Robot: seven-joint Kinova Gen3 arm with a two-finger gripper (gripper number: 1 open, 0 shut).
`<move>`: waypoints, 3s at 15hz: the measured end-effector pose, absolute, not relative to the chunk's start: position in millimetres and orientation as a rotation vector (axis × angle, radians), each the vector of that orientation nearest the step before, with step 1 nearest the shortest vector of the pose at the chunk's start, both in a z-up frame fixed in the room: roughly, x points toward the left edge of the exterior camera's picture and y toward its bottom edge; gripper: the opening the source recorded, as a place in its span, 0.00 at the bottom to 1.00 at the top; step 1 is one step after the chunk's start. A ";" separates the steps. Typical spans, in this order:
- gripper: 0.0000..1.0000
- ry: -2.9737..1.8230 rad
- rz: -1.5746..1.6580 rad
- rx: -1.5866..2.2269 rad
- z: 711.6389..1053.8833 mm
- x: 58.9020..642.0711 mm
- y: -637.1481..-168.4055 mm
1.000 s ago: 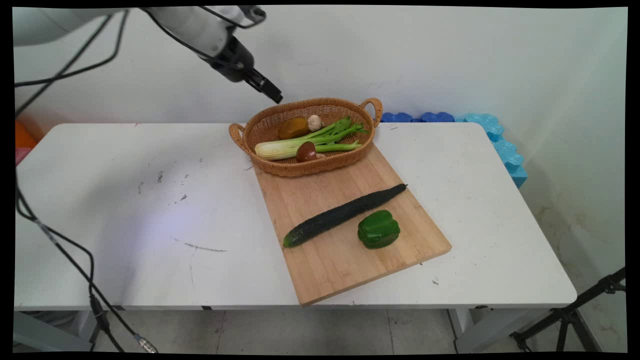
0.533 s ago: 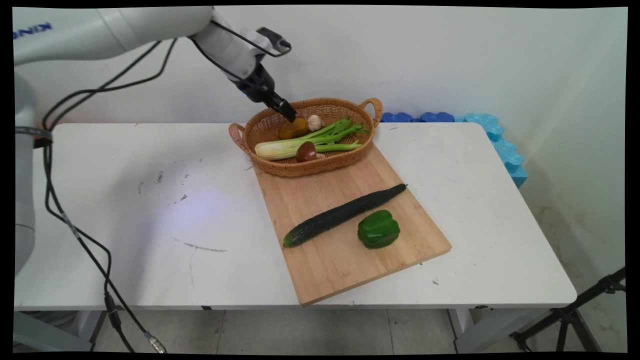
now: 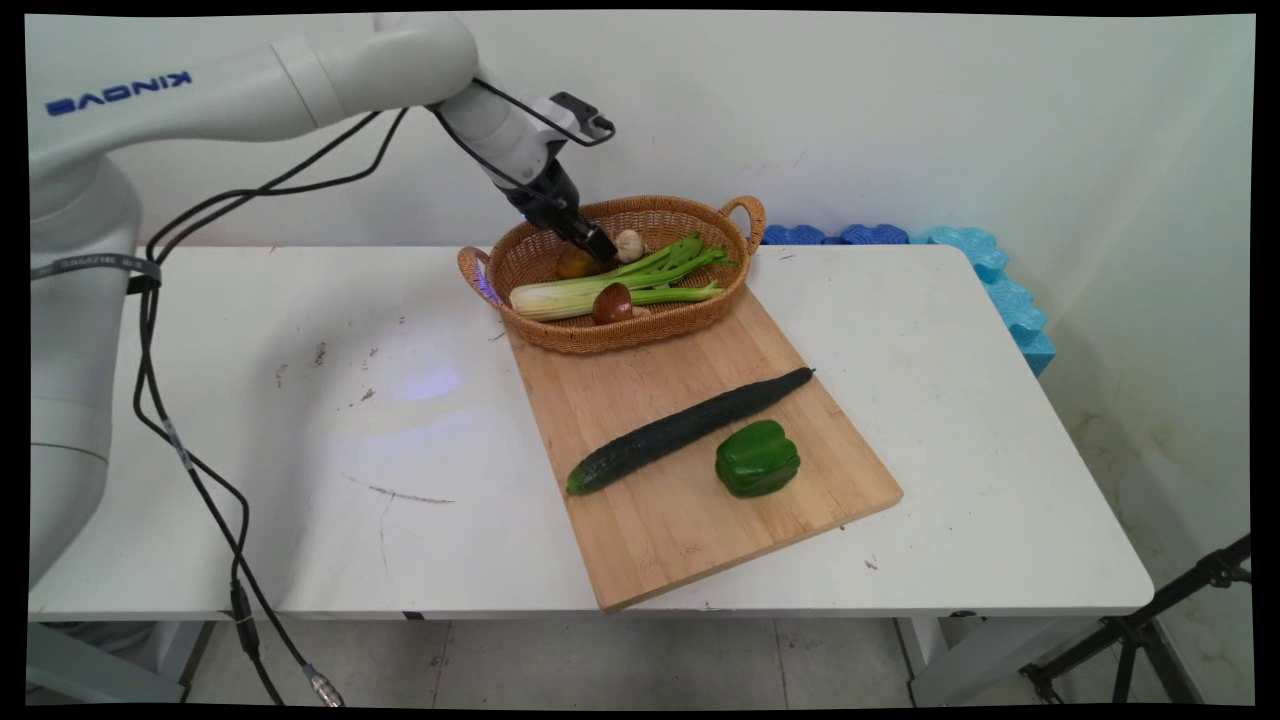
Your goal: Pick up the potato from the vegetable basket, then place the picked object on the cutting board
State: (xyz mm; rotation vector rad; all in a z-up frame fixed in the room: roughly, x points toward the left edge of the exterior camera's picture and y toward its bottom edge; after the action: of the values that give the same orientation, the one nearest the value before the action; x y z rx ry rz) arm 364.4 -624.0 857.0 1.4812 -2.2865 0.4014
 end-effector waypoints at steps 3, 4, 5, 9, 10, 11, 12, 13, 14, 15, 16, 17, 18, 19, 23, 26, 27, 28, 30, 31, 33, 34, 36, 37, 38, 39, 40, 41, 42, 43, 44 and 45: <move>0.00 -2.297 0.393 1.472 849.8 359.2 -629.3; 0.00 -2.300 0.391 1.468 848.3 357.9 -630.3; 0.00 -2.304 0.390 1.462 846.9 356.7 -631.3; 0.00 -2.313 0.408 1.426 851.0 351.7 -635.6; 0.00 -2.311 0.420 1.414 857.0 350.6 -636.4; 0.00 -2.307 0.431 1.404 863.4 350.1 -636.3; 0.00 -2.302 0.445 1.392 873.1 348.8 -635.2; 0.00 -2.296 0.456 1.382 883.2 348.1 -632.9; 0.00 -2.291 0.466 1.369 895.8 346.6 -628.8; 0.00 -2.285 0.475 1.354 909.9 345.5 -622.5; 0.00 -2.281 0.478 1.336 924.3 343.5 -614.6; 0.00 -2.277 0.478 1.319 936.6 340.9 -607.0; 0.00 -2.273 0.475 1.297 951.1 337.6 -596.4; 0.00 -2.269 0.467 1.273 964.9 333.5 -585.0; 0.00 -2.264 0.434 1.215 995.4 322.3 -551.0; 0.00 -2.270 0.384 1.186 1007.7 312.8 -514.3; 0.00 -2.271 0.368 1.184 1008.1 309.6 -503.1; 0.00 -2.270 0.349 1.184 1006.5 305.6 -490.6; 0.00 -2.277 0.319 1.185 998.8 298.4 -469.1; 0.00 -2.285 0.305 1.188 991.6 294.7 -457.2; 0.00 -2.298 0.286 1.194 976.8 288.8 -440.9; 0.00 -2.306 0.279 1.196 969.2 286.0 -434.6; 0.00 -2.320 0.274 1.201 952.0 281.5 -424.7; 0.00 -2.327 0.274 1.205 942.6 279.3 -421.0; 0.00 -2.334 0.274 1.208 932.8 277.2 -418.3; 0.00 -2.340 0.274 1.210 924.7 275.6 -416.6; 0.00 -2.344 0.274 1.210 919.2 274.2 -415.9; 0.00 -2.350 0.273 1.210 911.3 272.3 -415.1; 0.00 -2.356 0.274 1.210 902.4 270.2 -414.6; 0.00 -2.362 0.275 1.209 893.8 268.5 -414.6; 0.00 -2.367 0.277 1.208 885.9 266.9 -415.1; 0.00 -2.369 0.279 1.209 879.7 266.2 -415.3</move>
State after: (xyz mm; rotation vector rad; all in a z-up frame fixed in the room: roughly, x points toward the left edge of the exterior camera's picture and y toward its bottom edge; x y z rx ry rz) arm 266.2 -415.3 879.7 1.2089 -2.3695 0.2791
